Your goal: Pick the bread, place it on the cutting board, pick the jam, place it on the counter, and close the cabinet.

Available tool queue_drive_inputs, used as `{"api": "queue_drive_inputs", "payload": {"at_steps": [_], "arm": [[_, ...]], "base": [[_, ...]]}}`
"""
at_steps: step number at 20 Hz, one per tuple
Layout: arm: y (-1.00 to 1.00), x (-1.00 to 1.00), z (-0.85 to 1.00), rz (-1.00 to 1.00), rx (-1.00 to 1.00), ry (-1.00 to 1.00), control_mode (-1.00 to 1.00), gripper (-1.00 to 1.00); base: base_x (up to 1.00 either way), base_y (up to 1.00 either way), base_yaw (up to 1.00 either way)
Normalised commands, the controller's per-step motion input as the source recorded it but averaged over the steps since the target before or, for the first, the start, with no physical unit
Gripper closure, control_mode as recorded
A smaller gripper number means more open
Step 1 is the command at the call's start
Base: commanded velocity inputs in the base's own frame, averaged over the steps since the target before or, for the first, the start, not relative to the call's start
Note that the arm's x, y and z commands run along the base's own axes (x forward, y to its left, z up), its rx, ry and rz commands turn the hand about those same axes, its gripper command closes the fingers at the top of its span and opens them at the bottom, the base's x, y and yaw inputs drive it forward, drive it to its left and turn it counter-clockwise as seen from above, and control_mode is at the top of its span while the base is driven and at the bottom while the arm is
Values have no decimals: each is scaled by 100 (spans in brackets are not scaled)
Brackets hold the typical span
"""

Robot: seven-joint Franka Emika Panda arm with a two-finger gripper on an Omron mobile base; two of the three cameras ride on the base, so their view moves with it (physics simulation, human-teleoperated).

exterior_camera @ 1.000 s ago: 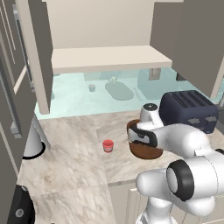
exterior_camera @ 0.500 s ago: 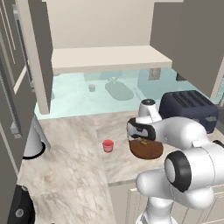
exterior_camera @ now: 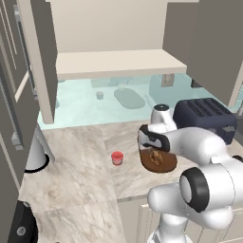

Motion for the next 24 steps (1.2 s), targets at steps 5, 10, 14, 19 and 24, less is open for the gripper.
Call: {"api": "queue_drive_inputs", "payload": {"at_steps": [5,10,14,19,24], "arm": [[0,-23,31,3,0,-10,-100,-100],[0,-34,33,3,0,-23,-100,-100],[0,-38,33,3,0,-31,-100,-100],[0,-44,34,2,0,-33,-100,-100],[0,-46,38,1,0,-34,-100,-100]], "base": [[0,0,0],[0,0,0],[0,0,0],[0,0,0],[0,0,0]]}}
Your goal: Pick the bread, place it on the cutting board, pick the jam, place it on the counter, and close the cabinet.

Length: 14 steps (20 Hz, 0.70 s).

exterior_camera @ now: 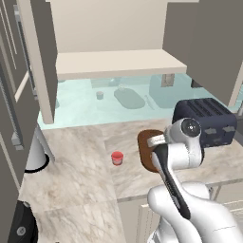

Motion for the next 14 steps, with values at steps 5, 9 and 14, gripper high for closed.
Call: {"api": "queue_drive_inputs", "payload": {"at_steps": [5,9,14], "arm": [[0,-41,44,3,0,-33,-100,-100],[0,-43,36,4,0,-28,-100,-100],[0,-51,33,5,0,-25,-100,-100]], "base": [[0,0,0],[0,0,0],[0,0,0]]}}
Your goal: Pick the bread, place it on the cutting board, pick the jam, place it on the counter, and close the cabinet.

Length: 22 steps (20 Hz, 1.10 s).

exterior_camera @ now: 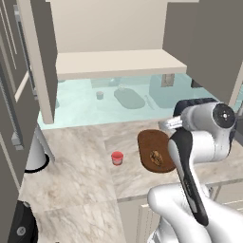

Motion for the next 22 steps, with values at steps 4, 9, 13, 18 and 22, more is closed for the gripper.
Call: {"api": "queue_drive_inputs", "payload": {"at_steps": [4,9,13,18,22], "arm": [[0,-54,28,5,0,-24,-100,-100],[0,-45,25,4,0,-23,-100,-100],[-2,-50,15,7,0,-21,-100,-100],[-1,-48,6,6,1,-17,-100,-100],[0,-49,0,3,2,-18,-100,-100]], "base": [[0,0,0],[0,0,0],[0,0,0],[0,0,0],[0,0,0]]}}
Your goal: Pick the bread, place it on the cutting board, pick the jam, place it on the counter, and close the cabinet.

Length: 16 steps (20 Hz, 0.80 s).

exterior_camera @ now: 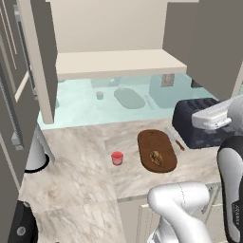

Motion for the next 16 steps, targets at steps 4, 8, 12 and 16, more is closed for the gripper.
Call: {"api": "queue_drive_inputs", "payload": {"at_steps": [4,8,12,16], "arm": [[-4,-46,2,0,3,-24,-100,-100],[-23,-23,6,0,5,-22,-100,-100],[-47,-18,7,2,7,-10,-100,-100],[-53,-6,0,6,7,-14,-100,-100]], "base": [[0,0,0],[0,0,0],[0,0,0],[0,0,0]]}}
